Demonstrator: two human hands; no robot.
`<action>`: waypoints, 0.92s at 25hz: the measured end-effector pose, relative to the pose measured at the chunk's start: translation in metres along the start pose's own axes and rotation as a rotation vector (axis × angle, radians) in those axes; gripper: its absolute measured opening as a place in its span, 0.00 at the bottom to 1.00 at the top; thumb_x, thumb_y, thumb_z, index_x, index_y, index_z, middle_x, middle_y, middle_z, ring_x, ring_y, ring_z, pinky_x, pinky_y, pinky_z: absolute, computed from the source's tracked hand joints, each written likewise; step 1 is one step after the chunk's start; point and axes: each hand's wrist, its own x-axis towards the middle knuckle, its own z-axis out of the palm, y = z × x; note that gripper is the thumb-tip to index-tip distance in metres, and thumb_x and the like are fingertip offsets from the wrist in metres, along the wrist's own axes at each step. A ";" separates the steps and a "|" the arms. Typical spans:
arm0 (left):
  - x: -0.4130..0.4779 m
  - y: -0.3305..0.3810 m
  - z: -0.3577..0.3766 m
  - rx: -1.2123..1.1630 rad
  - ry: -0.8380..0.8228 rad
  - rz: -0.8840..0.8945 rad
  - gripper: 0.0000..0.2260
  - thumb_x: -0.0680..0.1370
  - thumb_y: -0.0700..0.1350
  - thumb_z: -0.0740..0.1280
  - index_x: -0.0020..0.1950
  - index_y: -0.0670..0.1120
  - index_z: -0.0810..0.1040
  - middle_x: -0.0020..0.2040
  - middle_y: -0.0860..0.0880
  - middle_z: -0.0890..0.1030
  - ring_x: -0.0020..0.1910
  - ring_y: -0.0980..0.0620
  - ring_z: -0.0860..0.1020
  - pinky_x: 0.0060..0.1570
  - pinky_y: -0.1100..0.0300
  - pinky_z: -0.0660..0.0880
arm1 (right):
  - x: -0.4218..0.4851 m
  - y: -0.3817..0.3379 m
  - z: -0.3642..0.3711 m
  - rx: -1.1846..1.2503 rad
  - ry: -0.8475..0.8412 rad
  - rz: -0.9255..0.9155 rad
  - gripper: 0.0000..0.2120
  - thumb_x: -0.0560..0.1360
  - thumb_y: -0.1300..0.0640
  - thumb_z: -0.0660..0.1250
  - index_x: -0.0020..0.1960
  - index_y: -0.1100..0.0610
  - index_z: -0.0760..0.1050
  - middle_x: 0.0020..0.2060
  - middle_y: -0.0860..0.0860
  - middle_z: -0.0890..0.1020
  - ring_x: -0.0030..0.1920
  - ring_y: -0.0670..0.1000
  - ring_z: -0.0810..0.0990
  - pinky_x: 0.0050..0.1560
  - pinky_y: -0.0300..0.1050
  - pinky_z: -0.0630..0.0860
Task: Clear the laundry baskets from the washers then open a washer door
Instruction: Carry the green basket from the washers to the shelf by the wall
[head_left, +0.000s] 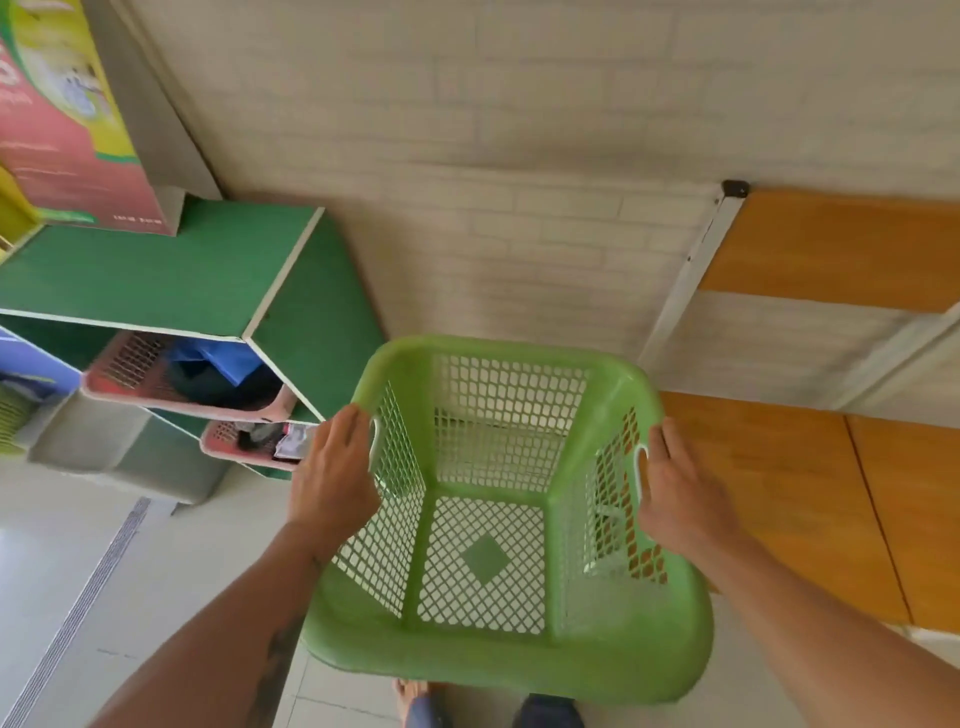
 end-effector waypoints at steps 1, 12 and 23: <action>0.016 -0.010 0.019 0.000 -0.006 0.001 0.33 0.63 0.30 0.65 0.68 0.44 0.65 0.65 0.48 0.69 0.57 0.46 0.72 0.49 0.48 0.80 | 0.014 -0.005 0.013 -0.018 0.004 0.010 0.45 0.69 0.61 0.73 0.77 0.61 0.50 0.78 0.57 0.51 0.72 0.58 0.65 0.53 0.43 0.79; 0.107 -0.072 0.238 0.005 -0.020 0.111 0.36 0.64 0.26 0.59 0.73 0.40 0.64 0.72 0.40 0.64 0.63 0.36 0.66 0.58 0.40 0.74 | 0.129 -0.028 0.211 -0.170 -0.082 0.171 0.53 0.63 0.57 0.79 0.77 0.66 0.51 0.76 0.65 0.55 0.76 0.63 0.54 0.75 0.56 0.61; 0.117 -0.071 0.233 0.025 -0.212 0.063 0.33 0.66 0.34 0.63 0.72 0.45 0.65 0.72 0.44 0.65 0.69 0.40 0.66 0.65 0.41 0.70 | 0.113 -0.022 0.197 0.165 -0.133 0.237 0.39 0.72 0.54 0.68 0.76 0.56 0.52 0.75 0.55 0.57 0.73 0.60 0.63 0.65 0.56 0.72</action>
